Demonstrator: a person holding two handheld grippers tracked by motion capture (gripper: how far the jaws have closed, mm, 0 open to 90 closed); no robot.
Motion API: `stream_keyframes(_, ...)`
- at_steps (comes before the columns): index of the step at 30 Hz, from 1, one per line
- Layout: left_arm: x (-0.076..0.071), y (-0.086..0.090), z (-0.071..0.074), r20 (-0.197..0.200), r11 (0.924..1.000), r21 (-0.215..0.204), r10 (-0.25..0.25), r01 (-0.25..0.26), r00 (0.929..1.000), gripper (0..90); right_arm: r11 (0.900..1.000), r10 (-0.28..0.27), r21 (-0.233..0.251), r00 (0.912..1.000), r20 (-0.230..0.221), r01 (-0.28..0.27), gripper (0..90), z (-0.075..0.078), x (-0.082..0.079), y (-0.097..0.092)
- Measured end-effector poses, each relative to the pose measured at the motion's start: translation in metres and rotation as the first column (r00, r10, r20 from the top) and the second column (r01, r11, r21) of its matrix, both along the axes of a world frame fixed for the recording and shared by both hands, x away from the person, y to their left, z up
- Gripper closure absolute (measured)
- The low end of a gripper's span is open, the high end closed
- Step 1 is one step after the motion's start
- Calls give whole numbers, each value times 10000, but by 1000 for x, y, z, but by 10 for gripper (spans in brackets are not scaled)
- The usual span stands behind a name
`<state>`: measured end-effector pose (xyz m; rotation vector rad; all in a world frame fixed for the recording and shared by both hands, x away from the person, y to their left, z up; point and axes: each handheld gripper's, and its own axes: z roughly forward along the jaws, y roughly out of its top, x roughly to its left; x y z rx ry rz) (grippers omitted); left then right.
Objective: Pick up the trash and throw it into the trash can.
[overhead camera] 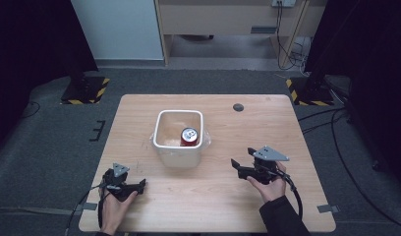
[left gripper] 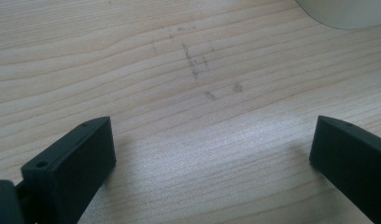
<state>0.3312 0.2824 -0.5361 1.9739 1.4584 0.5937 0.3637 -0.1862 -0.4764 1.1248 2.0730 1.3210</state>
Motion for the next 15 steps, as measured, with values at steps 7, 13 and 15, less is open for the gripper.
stream_keyframes(7, 0, 0, 0, -1, 10000, 1, 1, -1, 10000, 0, 9882, -701, -1435, 9905, -1181, 528, 154, -25, -8, -33)
stream_keyframes(13, 0, 0, 0, 7, 10000, 5, 62, -62, 10000, 0, 9813, -1143, -1758, 9722, -2045, 784, 192, -46, -8, -46)
stream_keyframes(15, 0, 0, 0, 6, 10000, 7, 63, -63, 10000, 0, 9801, -1278, -1769, 9682, -2149, 901, 182, -49, -7, -51)
